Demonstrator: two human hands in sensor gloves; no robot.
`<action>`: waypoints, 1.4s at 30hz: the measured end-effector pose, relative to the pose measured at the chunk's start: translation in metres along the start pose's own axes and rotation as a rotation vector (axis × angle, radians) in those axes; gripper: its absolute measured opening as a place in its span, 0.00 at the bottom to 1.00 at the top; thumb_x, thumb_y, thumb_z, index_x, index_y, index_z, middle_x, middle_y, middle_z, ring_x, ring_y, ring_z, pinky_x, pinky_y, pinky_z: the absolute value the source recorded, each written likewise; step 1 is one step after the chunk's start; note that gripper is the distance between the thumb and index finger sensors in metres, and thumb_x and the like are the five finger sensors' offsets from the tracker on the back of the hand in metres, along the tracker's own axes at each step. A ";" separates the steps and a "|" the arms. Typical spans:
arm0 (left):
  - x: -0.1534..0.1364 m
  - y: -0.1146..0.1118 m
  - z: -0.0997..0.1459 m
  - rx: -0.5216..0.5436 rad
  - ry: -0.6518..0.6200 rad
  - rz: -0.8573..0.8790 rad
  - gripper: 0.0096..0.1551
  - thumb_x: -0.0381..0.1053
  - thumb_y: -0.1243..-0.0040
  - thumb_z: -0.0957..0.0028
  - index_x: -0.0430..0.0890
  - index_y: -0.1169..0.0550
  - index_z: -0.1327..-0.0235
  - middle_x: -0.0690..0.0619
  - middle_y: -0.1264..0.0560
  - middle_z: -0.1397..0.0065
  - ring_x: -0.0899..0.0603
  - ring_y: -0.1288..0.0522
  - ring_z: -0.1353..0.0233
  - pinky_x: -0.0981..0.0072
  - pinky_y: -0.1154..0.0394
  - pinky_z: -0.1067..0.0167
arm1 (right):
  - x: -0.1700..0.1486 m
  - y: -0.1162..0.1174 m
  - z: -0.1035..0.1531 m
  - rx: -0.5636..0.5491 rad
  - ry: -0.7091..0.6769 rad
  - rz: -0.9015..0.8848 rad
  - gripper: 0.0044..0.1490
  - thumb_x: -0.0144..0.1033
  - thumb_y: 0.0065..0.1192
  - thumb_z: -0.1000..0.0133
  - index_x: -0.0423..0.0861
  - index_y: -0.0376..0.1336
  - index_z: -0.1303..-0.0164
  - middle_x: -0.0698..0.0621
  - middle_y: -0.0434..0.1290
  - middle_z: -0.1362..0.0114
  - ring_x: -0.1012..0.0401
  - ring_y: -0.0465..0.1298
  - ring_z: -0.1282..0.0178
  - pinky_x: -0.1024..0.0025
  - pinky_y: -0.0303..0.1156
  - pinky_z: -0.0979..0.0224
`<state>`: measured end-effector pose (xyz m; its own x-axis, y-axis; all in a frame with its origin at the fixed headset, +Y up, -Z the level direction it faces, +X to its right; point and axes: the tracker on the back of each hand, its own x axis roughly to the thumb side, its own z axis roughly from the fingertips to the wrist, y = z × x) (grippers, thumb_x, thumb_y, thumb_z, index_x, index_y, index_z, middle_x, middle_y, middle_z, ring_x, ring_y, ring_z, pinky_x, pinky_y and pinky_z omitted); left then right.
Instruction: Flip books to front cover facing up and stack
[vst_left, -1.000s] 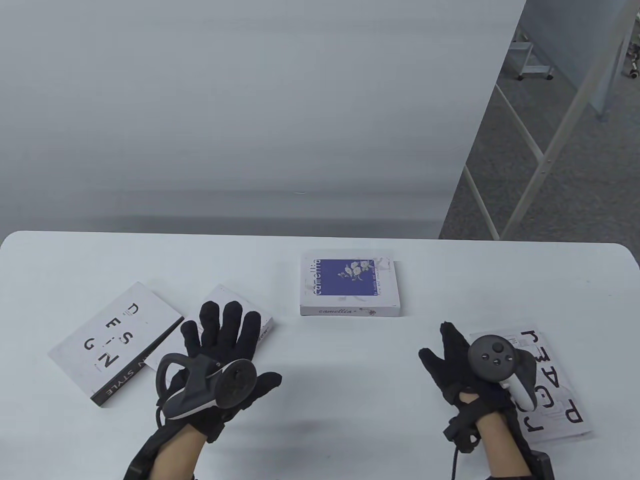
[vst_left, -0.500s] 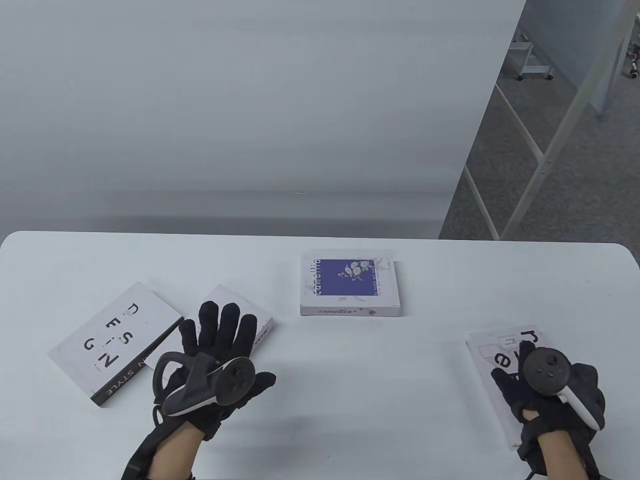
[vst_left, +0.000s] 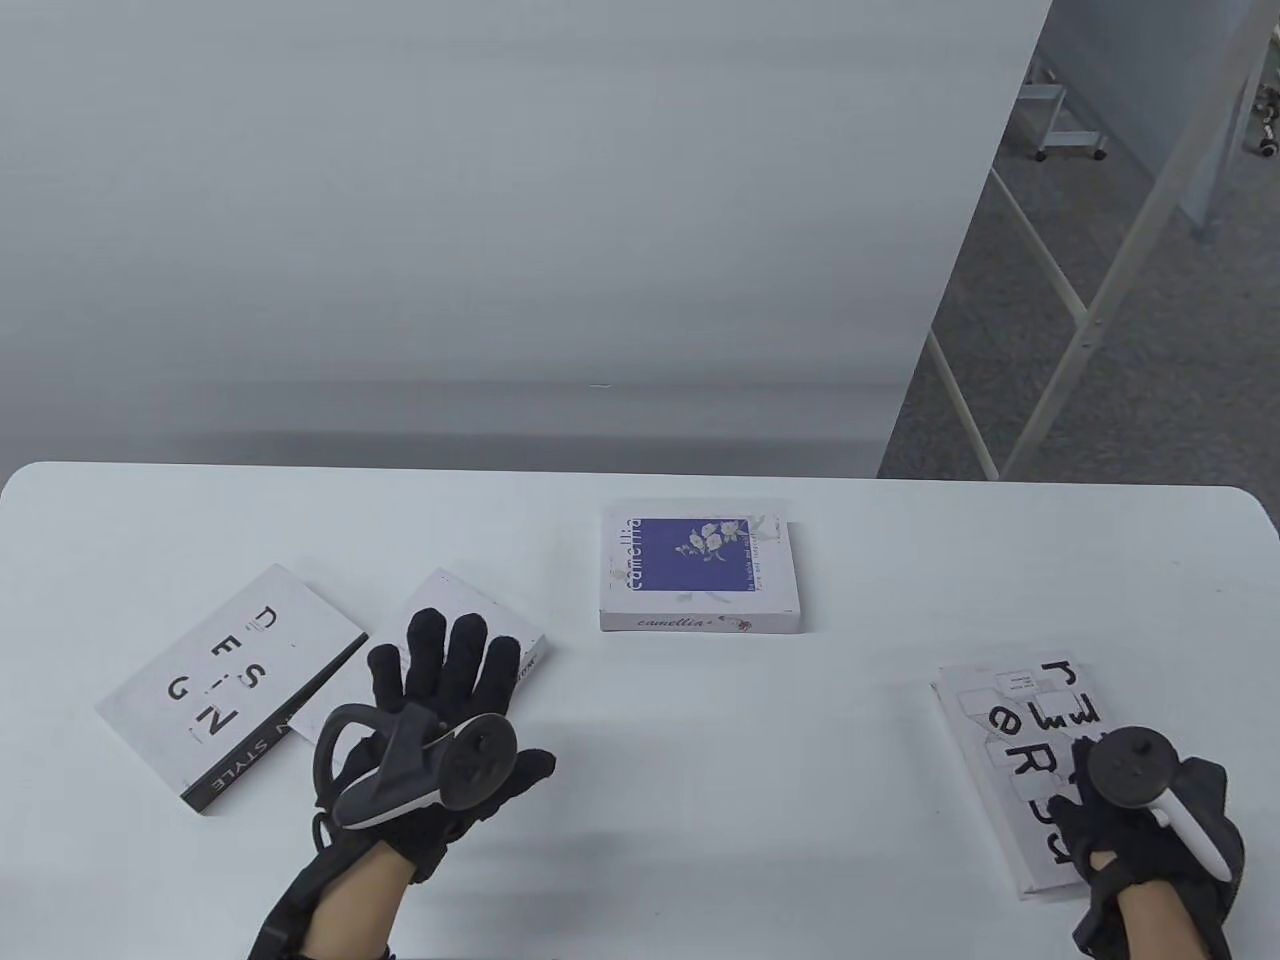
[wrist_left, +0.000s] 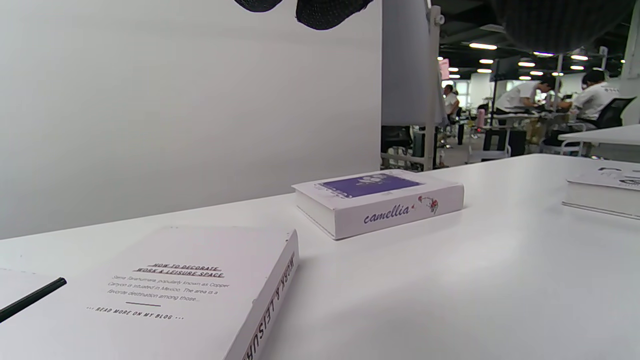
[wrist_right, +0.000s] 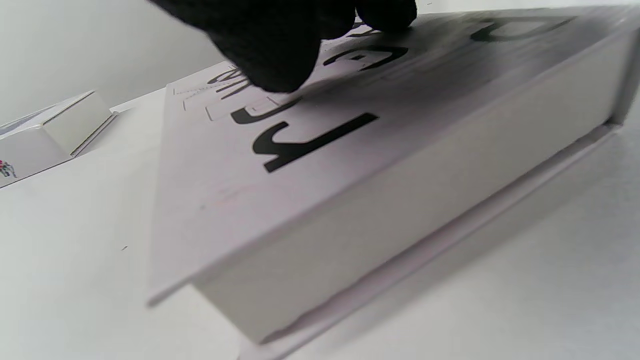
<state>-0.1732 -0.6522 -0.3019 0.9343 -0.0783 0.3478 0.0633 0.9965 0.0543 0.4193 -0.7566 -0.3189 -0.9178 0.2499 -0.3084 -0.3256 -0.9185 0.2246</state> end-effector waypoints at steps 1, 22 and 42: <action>-0.001 0.001 0.000 0.002 0.002 0.000 0.62 0.79 0.55 0.53 0.38 0.46 0.18 0.30 0.55 0.18 0.17 0.60 0.23 0.15 0.53 0.36 | 0.000 0.000 -0.001 -0.019 -0.010 -0.015 0.39 0.31 0.60 0.40 0.42 0.50 0.18 0.32 0.47 0.15 0.25 0.42 0.20 0.16 0.39 0.31; -0.002 -0.001 0.000 -0.001 0.001 0.016 0.62 0.79 0.54 0.53 0.38 0.45 0.18 0.31 0.54 0.18 0.17 0.60 0.23 0.16 0.53 0.35 | 0.036 0.003 0.001 -0.041 -0.106 0.165 0.34 0.35 0.66 0.43 0.44 0.61 0.26 0.33 0.61 0.22 0.31 0.62 0.27 0.31 0.61 0.31; -0.003 -0.002 -0.001 0.004 -0.005 0.032 0.61 0.79 0.54 0.53 0.39 0.45 0.18 0.31 0.54 0.18 0.17 0.59 0.23 0.16 0.52 0.35 | 0.148 0.033 0.022 -0.033 -0.402 0.511 0.31 0.49 0.66 0.46 0.48 0.68 0.35 0.38 0.75 0.36 0.46 0.81 0.49 0.55 0.82 0.51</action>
<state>-0.1755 -0.6543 -0.3037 0.9341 -0.0467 0.3539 0.0323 0.9984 0.0467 0.2680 -0.7429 -0.3370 -0.9707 -0.1314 0.2011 0.1756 -0.9594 0.2208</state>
